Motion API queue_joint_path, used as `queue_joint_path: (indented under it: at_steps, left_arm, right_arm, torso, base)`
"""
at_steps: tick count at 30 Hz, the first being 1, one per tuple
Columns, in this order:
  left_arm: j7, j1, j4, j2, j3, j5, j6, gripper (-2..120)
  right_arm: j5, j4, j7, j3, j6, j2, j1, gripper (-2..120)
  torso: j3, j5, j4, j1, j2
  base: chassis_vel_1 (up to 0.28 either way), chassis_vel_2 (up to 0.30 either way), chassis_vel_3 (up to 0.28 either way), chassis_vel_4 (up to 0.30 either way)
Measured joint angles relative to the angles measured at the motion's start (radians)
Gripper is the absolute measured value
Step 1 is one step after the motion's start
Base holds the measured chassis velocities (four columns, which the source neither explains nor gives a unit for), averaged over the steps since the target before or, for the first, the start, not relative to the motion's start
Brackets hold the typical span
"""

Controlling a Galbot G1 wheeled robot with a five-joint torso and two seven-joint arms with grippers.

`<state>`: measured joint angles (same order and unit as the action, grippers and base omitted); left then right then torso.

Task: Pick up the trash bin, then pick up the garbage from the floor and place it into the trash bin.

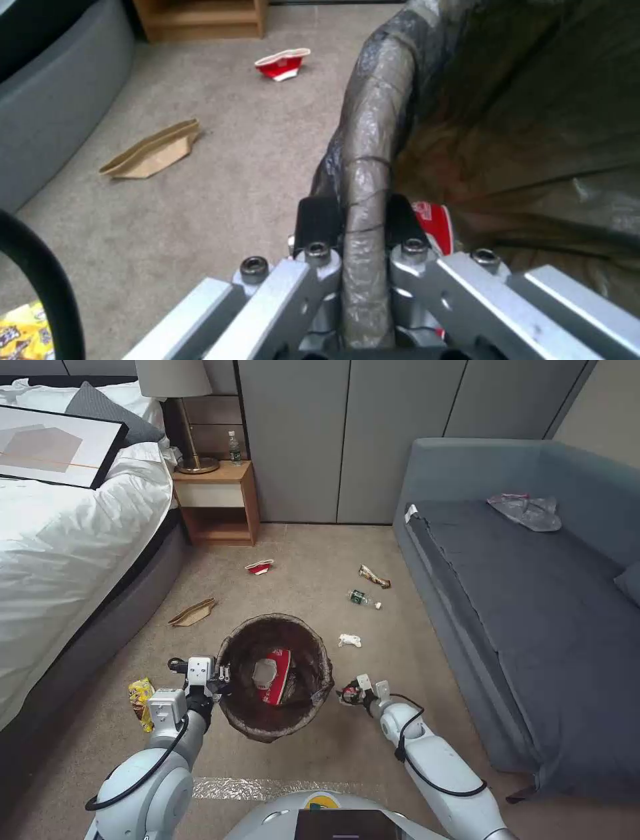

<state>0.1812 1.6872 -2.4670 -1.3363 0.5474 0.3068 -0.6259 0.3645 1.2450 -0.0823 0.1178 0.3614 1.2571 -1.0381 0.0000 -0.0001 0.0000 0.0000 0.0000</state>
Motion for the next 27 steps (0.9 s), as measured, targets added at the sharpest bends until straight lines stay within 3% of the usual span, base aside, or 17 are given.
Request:
queue_joint_path:
  at_steps: [27]
  left_arm:
    - [-0.003,-0.001,0.005,-0.001,0.0,-0.001,0.001,2]
  right_arm:
    - [-0.013,-0.107,0.046,-0.003,0.03,0.036,0.046,100]
  torso:
    - [0.0,0.0,0.0001,0.0,0.0]
  base:
    - [0.0,0.0,0.0,0.0]
